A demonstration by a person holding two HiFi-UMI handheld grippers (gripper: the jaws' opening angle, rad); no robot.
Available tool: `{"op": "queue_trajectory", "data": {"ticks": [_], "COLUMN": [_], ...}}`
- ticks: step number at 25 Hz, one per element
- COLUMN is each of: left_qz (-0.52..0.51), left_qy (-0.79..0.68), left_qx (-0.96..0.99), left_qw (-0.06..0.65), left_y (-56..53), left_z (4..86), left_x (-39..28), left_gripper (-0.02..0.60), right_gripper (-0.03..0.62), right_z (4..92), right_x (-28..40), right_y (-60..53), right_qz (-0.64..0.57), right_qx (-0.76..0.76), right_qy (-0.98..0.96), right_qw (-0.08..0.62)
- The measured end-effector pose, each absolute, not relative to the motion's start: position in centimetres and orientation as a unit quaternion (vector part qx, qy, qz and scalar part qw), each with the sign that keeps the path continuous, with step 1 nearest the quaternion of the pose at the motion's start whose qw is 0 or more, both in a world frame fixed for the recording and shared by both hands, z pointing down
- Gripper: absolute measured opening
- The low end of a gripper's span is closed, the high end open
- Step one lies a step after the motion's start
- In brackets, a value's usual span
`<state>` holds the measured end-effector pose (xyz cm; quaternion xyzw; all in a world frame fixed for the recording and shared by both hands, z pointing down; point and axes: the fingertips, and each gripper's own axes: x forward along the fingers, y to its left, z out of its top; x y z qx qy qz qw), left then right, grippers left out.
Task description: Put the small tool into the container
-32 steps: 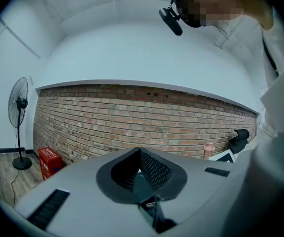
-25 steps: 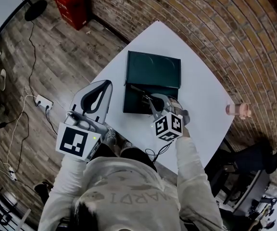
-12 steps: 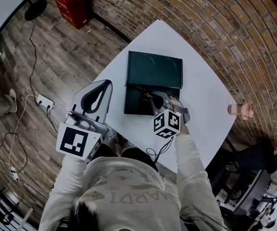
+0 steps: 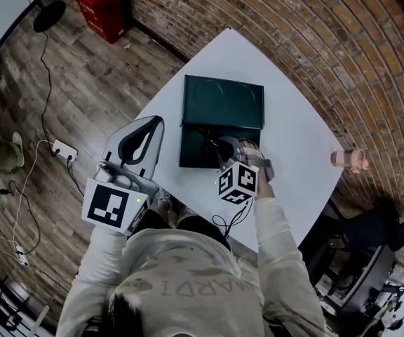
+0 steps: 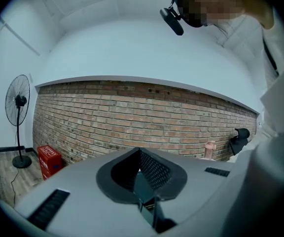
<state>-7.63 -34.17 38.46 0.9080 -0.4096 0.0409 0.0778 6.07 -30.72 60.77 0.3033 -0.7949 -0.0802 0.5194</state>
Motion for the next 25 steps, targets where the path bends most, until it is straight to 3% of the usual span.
{"op": "queue_trajectory", "data": {"ticks": [19,21,25], "left_qz": [0.038,0.038,0.035], "left_qy": [-0.400,-0.399,-0.395], "left_qx": [0.913,0.913,0.915], "left_qw": [0.074,0.074,0.073], "left_y": [-33.0,-32.8,-32.6], "left_z": [38.2,38.1,37.8], "left_x": [-7.3,-7.3,-7.2], "left_gripper": [0.005,0.005,0.005], "right_gripper": [0.089,0.127,0.133], "right_z": [60.8,61.0,60.4], "right_x": [6.4,6.3,6.0], "right_y": [-28.3,-27.6,-27.0], "right_qz": [0.030,0.057,0.076], "right_qx": [0.300,0.288,0.283], "right_qy": [-0.803,-0.802,-0.807], "right_qw": [0.514,0.520,0.512]}}
